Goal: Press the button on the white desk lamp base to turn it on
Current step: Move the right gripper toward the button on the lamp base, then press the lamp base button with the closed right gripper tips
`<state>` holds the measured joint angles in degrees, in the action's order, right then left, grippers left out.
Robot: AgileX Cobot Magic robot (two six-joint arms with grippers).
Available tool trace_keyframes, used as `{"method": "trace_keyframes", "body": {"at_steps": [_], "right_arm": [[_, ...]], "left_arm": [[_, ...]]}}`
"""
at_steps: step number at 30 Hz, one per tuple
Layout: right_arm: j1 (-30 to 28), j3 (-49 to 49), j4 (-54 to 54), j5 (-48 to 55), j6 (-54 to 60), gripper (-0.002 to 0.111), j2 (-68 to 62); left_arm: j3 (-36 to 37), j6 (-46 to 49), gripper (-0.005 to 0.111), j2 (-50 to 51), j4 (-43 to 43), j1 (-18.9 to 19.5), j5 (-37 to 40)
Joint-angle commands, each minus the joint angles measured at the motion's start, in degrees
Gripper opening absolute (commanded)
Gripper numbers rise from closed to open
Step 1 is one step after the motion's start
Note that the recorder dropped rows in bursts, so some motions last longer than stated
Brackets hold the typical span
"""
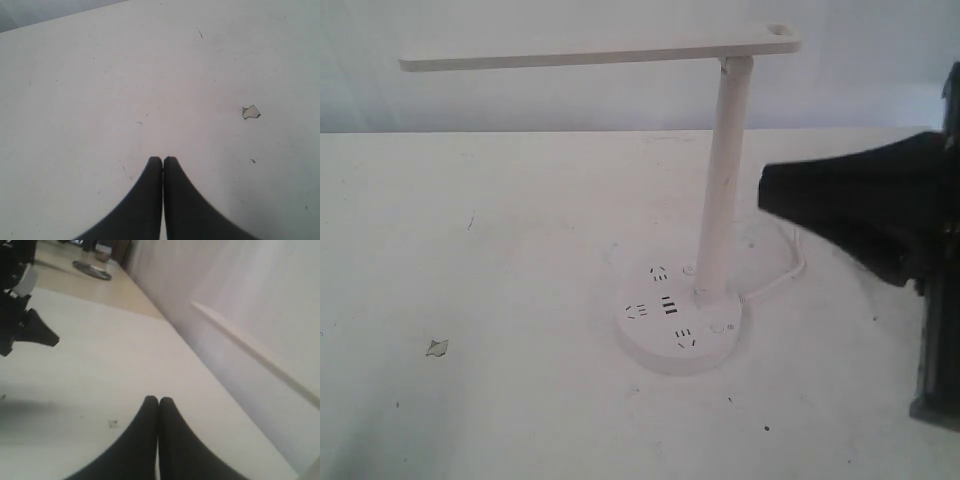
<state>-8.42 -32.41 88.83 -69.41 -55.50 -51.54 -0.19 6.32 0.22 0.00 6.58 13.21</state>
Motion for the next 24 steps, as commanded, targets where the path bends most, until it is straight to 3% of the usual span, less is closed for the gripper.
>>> {"method": "trace_keyframes", "body": {"at_steps": [1,8,15,19,24], "right_arm": [[5.3,-0.2,4.6,5.4,-1.2,0.000,-3.6],[17.8,-0.2,11.0,21.9,-12.2,0.000,-11.4],[29.0,-0.2,11.1,47.9,-41.0,0.000,-20.9],[31.6,-0.2,11.0,62.7,-55.6,0.000,-27.6],[31.7,-0.9,11.0,65.7,-56.9,0.000,-35.4]], "left_arm": [[0.2,-0.1,0.000,-0.2,0.0,0.0,0.0],[0.2,-0.1,0.000,-0.2,0.0,0.0,0.0],[0.2,-0.1,0.000,-0.2,0.0,0.0,0.0],[0.2,-0.1,0.000,-0.2,0.0,0.0,0.0],[0.2,-0.1,0.000,-0.2,0.0,0.0,0.0]]}}
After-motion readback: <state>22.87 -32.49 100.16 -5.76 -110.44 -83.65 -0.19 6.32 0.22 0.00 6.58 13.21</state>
